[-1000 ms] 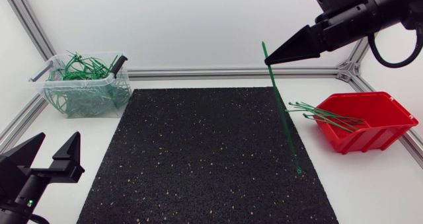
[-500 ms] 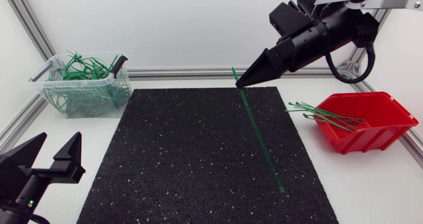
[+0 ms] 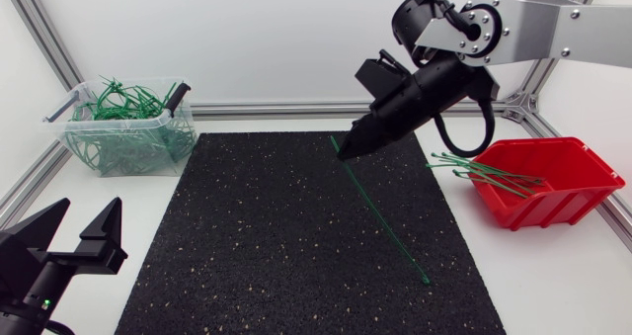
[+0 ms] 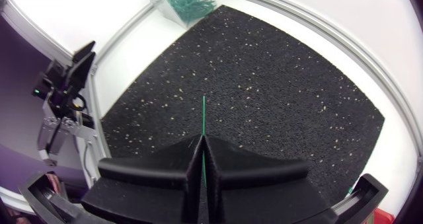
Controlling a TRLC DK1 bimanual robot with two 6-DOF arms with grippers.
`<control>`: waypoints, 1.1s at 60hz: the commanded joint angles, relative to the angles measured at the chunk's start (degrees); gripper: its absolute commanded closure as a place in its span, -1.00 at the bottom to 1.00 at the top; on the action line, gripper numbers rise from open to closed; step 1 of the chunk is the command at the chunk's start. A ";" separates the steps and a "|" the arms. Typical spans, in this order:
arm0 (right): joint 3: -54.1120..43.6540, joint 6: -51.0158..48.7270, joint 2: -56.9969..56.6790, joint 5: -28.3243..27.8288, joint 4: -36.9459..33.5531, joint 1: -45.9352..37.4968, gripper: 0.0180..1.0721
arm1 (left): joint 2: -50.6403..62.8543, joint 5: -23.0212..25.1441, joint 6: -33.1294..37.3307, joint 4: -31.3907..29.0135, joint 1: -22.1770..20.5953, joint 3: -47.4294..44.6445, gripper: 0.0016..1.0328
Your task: Take a green cable tie from the red box, thread the tail through the head to close it, then place it in the transparent bin on the left.
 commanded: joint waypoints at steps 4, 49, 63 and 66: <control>-4.75 3.06 -2.89 15.57 6.49 7.92 0.89 | 0.29 -0.23 -0.41 -1.92 -0.49 -2.17 -0.91; -11.60 -10.12 -4.56 65.23 19.94 27.61 0.89 | 0.12 -0.49 -0.33 -1.92 -0.05 -2.17 -0.91; -16.44 -13.20 -3.95 70.42 24.16 31.04 0.89 | 0.12 -0.58 -0.33 -1.92 0.13 -2.17 -0.91; -18.19 -13.20 -2.63 70.50 26.18 31.83 0.89 | 0.12 -0.58 -0.33 -2.01 0.13 -2.17 -0.91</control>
